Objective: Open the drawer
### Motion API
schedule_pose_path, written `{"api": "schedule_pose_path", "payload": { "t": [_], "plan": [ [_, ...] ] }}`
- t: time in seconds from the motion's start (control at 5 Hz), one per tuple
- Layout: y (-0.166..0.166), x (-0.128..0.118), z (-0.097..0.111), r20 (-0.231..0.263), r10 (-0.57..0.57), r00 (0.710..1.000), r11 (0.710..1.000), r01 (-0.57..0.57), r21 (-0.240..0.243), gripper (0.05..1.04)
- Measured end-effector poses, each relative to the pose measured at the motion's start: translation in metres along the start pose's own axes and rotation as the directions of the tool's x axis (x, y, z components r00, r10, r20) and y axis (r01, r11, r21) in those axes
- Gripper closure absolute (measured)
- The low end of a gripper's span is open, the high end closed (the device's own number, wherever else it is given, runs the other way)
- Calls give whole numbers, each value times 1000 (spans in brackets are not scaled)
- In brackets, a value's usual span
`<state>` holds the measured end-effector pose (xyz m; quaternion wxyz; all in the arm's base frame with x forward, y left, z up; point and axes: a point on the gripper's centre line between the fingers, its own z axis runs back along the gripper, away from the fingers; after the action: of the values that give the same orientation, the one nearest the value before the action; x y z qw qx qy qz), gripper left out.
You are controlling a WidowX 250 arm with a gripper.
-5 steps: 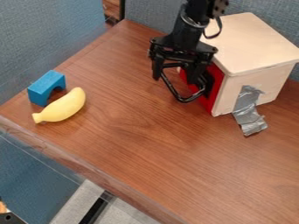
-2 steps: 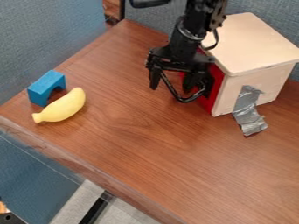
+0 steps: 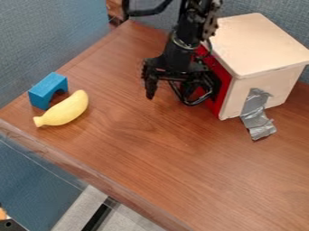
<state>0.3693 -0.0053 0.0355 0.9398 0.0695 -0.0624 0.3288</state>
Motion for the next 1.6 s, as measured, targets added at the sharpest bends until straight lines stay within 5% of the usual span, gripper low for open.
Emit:
{"api": "schedule_pose_path", "payload": {
  "t": [0.4,0.6,1.6],
  "plan": [
    [2,-2,-3,-4,10,1000,1000,-10,7,678],
    [4,-4,-5,-13,16,1000,1000,-16,8,875],
    [40,-17,0,-37,56,998,998,-55,37,922]
  ]
}}
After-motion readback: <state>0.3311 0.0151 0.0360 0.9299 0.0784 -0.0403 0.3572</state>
